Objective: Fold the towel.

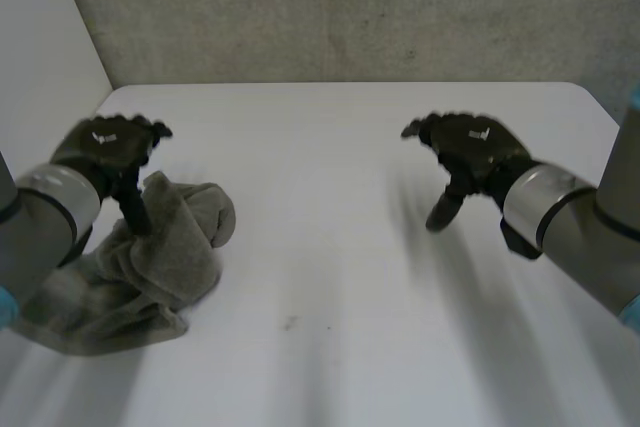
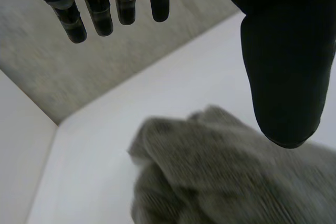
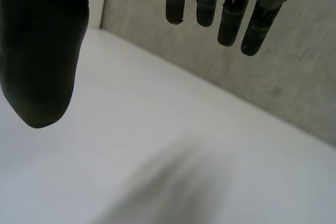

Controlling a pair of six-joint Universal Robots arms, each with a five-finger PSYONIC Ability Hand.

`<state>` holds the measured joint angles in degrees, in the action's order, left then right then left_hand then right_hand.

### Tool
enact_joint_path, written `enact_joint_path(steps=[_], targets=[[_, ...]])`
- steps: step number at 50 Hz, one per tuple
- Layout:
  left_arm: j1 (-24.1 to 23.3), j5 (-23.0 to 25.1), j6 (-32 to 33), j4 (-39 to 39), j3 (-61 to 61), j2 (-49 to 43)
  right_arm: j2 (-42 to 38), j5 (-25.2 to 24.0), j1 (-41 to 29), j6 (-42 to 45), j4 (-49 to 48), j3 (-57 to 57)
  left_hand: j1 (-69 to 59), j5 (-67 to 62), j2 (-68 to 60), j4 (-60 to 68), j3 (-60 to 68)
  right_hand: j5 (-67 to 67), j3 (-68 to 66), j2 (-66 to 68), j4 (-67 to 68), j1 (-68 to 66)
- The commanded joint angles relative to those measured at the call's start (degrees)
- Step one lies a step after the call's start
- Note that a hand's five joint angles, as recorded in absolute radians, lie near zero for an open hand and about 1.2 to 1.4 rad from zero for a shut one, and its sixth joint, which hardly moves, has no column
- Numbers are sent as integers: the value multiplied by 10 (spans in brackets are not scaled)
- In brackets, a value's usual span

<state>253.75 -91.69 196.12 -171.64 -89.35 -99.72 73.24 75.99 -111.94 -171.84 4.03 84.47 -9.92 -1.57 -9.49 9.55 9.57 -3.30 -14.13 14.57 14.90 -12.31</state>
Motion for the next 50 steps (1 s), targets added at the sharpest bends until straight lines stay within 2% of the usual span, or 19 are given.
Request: enact_joint_path(steps=[1, 5, 8, 9, 10, 11, 12, 14, 21, 23, 24, 34, 44, 45, 46, 47, 48, 49, 50], targets=[[4, 34, 30, -37, -51, -40, -9, -12, 5, 1, -26, 66, -28, -12, -32, 32, 32, 33, 41, -46, -49, 23], [4, 35, 42, -48, -57, -61, -7, -12, 5, 2, -69, 117, -37, -20, -41, 40, 40, 33, 41, -46, -49, 23], [4, 35, 51, -58, -55, -82, -7, -12, 8, 2, -96, 141, -121, -104, -125, 124, 124, 33, 41, -46, -49, 23], [3, 34, 55, -66, -53, -95, -7, -12, 15, 3, -109, 150, -241, -224, -245, 244, 244, 33, 41, -46, -49, 23], [3, 34, 56, -74, -50, -108, -7, -12, 15, 3, -109, 150, -453, -437, -458, 457, 457, 33, 41, -46, -49, 23], [3, 34, 56, -74, -50, -108, -6, -13, 25, 4, -118, 155, -455, -439, -460, 459, 459, 33, 41, -46, -49, 23], [2, 31, 57, -81, -46, -119, -5, -13, 34, 4, -123, 158, -677, -660, -681, 681, 680, 33, 41, -46, -49, 23], [0, 30, 56, -86, -42, -127, -4, -14, 41, 4, -124, 158, -701, -684, -705, 704, 704, 33, 41, -46, -49, 23], [-44, 19, 50, -85, -16, -154, 0, -12, 63, 3, -125, 153, -701, -684, -705, 704, 704, 33, 41, -46, -49, 23], [-98, 13, 43, -89, 14, -166, 1, -12, 76, 3, -125, 152, -701, -684, -705, 704, 704, 33, 41, -46, -49, 23], [-98, 13, 43, -89, 14, -166, 1, -12, 76, 3, -125, 152, -701, -684, -705, 704, 704, 33, 41, -46, -49, 23], [-280, -18, -42, -164, 159, -249, 15, -6, 120, -3, -125, 148, -701, -684, -705, 704, 704, 33, 41, -46, -49, 23], [-362, -18, -47, -168, 167, -304, 15, -6, 135, -4, -127, 148, -701, -684, -705, 704, 704, 33, 41, -46, -49, 23], [-363, -17, -46, -169, 156, -303, 15, -6, 135, -4, -127, 148, -609, -593, -614, 613, 613, 33, 41, -46, -49, 23], [-363, -17, -46, -169, 156, -303, 15, -6, 136, -4, -126, 147, -609, -592, -613, 612, 612, 33, 41, -46, -49, 23], [-362, -16, -46, -169, 146, -299, 15, -6, 136, -4, -126, 147, -350, -334, -355, 354, 354, 33, 41, -46, -49, 23], [-362, -16, -46, -169, 146, -299, 15, -6, 136, -4, -126, 147, -348, -331, -352, 351, 351, 33, 41, -46, -49, 23], [-361, -19, -46, -168, 141, -291, 15, -6, 136, -4, -126, 147, -155, -138, -159, 158, 158, 33, 41, -46, -49, 23], [-358, -21, -47, -165, 139, -276, 15, -6, 135, -4, -126, 146, -104, -88, -109, 108, 108, 33, 41, -46, -49, 23]])
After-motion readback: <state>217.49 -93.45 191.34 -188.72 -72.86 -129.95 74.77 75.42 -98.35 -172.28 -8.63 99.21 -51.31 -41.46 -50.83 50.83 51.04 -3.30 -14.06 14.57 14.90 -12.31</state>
